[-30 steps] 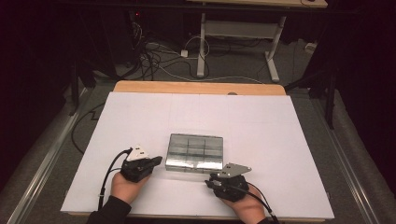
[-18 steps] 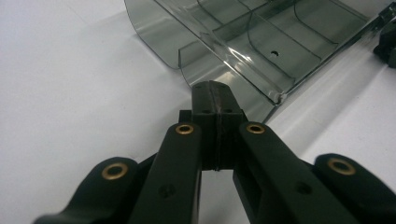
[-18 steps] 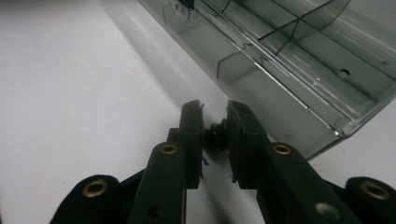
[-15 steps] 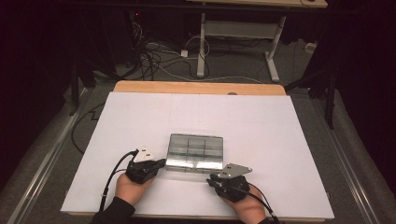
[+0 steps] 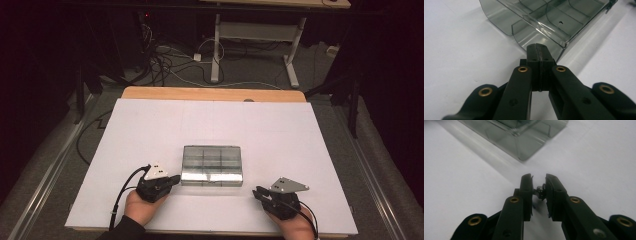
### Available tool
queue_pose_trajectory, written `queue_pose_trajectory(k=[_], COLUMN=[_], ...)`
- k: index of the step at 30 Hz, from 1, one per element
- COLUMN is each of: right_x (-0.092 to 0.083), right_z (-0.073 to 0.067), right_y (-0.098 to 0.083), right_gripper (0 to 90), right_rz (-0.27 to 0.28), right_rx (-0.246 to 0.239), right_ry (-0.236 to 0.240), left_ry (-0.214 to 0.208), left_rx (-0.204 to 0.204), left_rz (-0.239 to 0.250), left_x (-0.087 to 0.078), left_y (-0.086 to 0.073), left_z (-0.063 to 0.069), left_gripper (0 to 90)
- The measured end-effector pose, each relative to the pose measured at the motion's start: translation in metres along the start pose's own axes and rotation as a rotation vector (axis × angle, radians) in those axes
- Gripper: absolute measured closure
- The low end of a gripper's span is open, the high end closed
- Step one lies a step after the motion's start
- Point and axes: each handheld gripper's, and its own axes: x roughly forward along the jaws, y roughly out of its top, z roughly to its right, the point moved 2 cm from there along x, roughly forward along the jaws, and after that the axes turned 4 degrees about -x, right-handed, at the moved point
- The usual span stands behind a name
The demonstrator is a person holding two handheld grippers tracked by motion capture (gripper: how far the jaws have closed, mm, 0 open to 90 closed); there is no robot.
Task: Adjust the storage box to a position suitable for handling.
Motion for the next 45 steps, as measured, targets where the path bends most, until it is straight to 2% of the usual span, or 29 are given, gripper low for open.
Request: queue_pose_trajectory(k=[4, 5, 6, 7, 9, 10, 11, 17, 18, 19, 21, 25, 28, 31, 33, 35, 38, 40, 41, 45], right_x=[0.004, 0.003, 0.002, 0.002, -0.001, -0.004, -0.005, -0.009, -0.01, -0.01, -0.009, -0.007, -0.001, 0.004, 0.009, 0.01, 0.014, 0.017, 0.017, 0.019], right_z=[0.002, 0.002, 0.002, 0.002, 0.002, 0.001, 0.0, -0.006, -0.009, -0.009, -0.016, -0.021, -0.024, -0.03, -0.036, -0.037, -0.04, -0.043, -0.043, -0.044], right_y=[-0.004, -0.003, -0.002, -0.002, 0.0, 0.004, 0.005, 0.013, 0.017, 0.017, 0.021, 0.025, 0.027, 0.027, 0.028, 0.029, 0.029, 0.03, 0.03, 0.031], right_gripper=[76.4, 74.9, 70.2, 70.2, 66.9, 67.4, 67.8, 68.8, 69.7, 69.7, 69.8, 68.7, 68.8, 73.9, 82.2, 84.7, 90.0, 90.0, 90.0, 90.0], right_rz=[-0.018, -0.017, -0.014, -0.014, 0.013, 0.04, 0.056, 0.124, 0.149, 0.149, 0.176, 0.187, 0.18, 0.176, 0.195, 0.198, 0.197, 0.197, 0.197, 0.181], right_rx=[0.006, 0.011, 0.012, 0.012, 0.02, 0.014, 0.01, 0.009, 0.016, 0.016, 0.017, 0.021, 0.045, 0.043, 0.037, 0.037, 0.033, 0.004, 0.004, -0.009], right_ry=[0.0, 0.004, 0.007, 0.007, 0.014, 0.016, 0.017, 0.038, 0.055, 0.055, 0.086, 0.101, 0.113, 0.127, 0.139, 0.147, 0.158, 0.159, 0.159, 0.167], left_ry=[-0.001, 0.002, 0.002, -0.005, -0.017, -0.021, -0.027, -0.04, -0.041, -0.041, -0.039, -0.033, -0.025, -0.019, -0.014, -0.015, -0.015, -0.035, -0.039, -0.053], left_rx=[0.016, 0.023, 0.026, 0.026, 0.033, 0.038, 0.036, -0.023, -0.027, -0.027, -0.03, -0.028, -0.028, -0.016, -0.031, -0.03, -0.02, -0.028, -0.029, -0.02], left_rz=[0.014, 0.022, 0.025, 0.038, 0.06, 0.069, 0.079, 0.099, 0.11, 0.11, 0.124, 0.14, 0.125, 0.109, 0.116, 0.112, 0.11, 0.121, 0.126, 0.131], left_x=[-0.003, -0.005, -0.007, -0.01, -0.016, -0.018, -0.02, -0.023, -0.024, -0.024, -0.025, -0.026, -0.024, -0.023, -0.024, -0.025, -0.025, -0.026, -0.026, -0.025], left_y=[-0.002, -0.003, -0.004, -0.005, -0.008, -0.009, -0.011, -0.014, -0.015, -0.015, -0.015, -0.014, -0.014, -0.015, -0.015, -0.015, -0.017, -0.016, -0.016, -0.016], left_z=[0.0, 0.0, -0.001, -0.002, -0.005, -0.007, -0.008, -0.014, -0.013, -0.013, -0.012, -0.013, -0.014, -0.013, -0.015, -0.015, -0.013, -0.013, -0.014, -0.013], left_gripper=[87.0, 87.0, 82.0, 82.0, 77.2, 71.0, 69.1, 50.7, 48.5, 47.4, 45.5, 45.7, 48.6, 48.4, 48.1, 48.2, 55.2, 59.3, 59.3, 71.8])
